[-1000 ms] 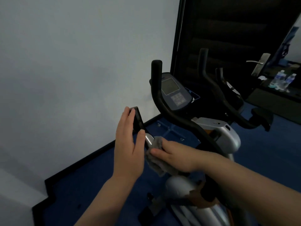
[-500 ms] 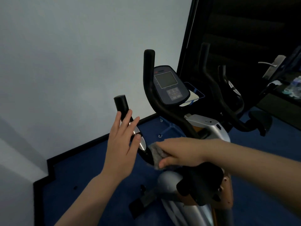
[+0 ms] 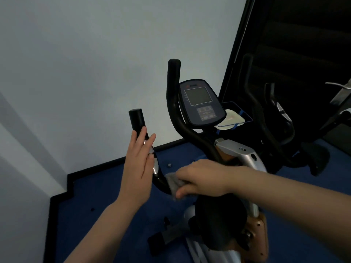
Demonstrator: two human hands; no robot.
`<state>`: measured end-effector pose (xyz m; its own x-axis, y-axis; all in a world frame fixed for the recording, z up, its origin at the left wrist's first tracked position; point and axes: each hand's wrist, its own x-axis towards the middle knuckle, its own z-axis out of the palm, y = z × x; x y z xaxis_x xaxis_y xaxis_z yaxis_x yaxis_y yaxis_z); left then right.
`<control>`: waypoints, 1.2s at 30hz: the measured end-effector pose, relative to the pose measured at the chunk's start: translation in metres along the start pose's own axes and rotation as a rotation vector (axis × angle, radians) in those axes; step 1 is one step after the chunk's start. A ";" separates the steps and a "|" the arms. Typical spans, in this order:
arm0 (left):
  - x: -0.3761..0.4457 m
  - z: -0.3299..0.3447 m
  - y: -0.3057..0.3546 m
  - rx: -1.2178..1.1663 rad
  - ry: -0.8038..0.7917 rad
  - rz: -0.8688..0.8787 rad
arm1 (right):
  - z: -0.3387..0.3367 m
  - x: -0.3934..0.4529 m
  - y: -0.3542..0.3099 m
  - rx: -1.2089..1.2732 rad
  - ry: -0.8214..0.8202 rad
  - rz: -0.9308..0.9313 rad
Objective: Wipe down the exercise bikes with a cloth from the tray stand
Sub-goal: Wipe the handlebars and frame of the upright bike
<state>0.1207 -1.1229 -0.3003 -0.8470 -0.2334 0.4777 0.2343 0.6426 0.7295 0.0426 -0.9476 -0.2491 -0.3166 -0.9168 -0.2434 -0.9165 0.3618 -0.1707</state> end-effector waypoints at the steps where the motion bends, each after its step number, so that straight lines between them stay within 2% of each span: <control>1: 0.000 0.000 0.000 -0.005 0.006 -0.003 | 0.001 0.004 -0.004 0.084 -0.013 0.019; 5: 0.000 -0.009 -0.005 0.020 -0.043 0.009 | 0.001 -0.006 0.003 0.189 -0.049 0.026; 9: 0.000 -0.017 -0.006 0.017 -0.082 0.005 | 0.004 -0.001 -0.003 0.100 -0.035 0.061; 11: 0.000 -0.019 -0.004 0.009 -0.101 -0.005 | 0.007 0.013 -0.016 0.145 -0.021 0.091; 17: 0.012 -0.033 -0.005 0.091 -0.021 0.074 | 0.018 0.032 -0.044 0.534 0.184 0.304; 23: 0.039 -0.051 -0.011 0.111 -0.072 0.144 | 0.018 0.041 -0.063 0.615 0.306 0.431; 25: 0.050 -0.058 -0.014 0.053 -0.048 0.128 | 0.013 0.058 -0.071 0.651 0.382 0.506; 29: 0.070 -0.076 -0.016 -0.154 -0.094 -0.051 | -0.016 0.098 -0.073 0.833 0.594 0.596; 31: 0.076 -0.082 -0.018 -0.216 -0.134 -0.082 | -0.030 0.116 -0.073 0.911 0.741 0.592; 33: 0.080 -0.086 -0.020 -0.269 -0.160 -0.092 | -0.038 0.130 -0.076 0.882 0.897 0.569; 36: 0.083 -0.089 -0.023 -0.335 -0.204 -0.098 | -0.045 0.138 -0.077 0.833 1.019 0.522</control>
<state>0.0874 -1.2221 -0.2341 -0.9423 -0.1108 0.3160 0.2622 0.3430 0.9020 0.0580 -1.1096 -0.2265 -0.9327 -0.2375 0.2716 -0.3437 0.3558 -0.8691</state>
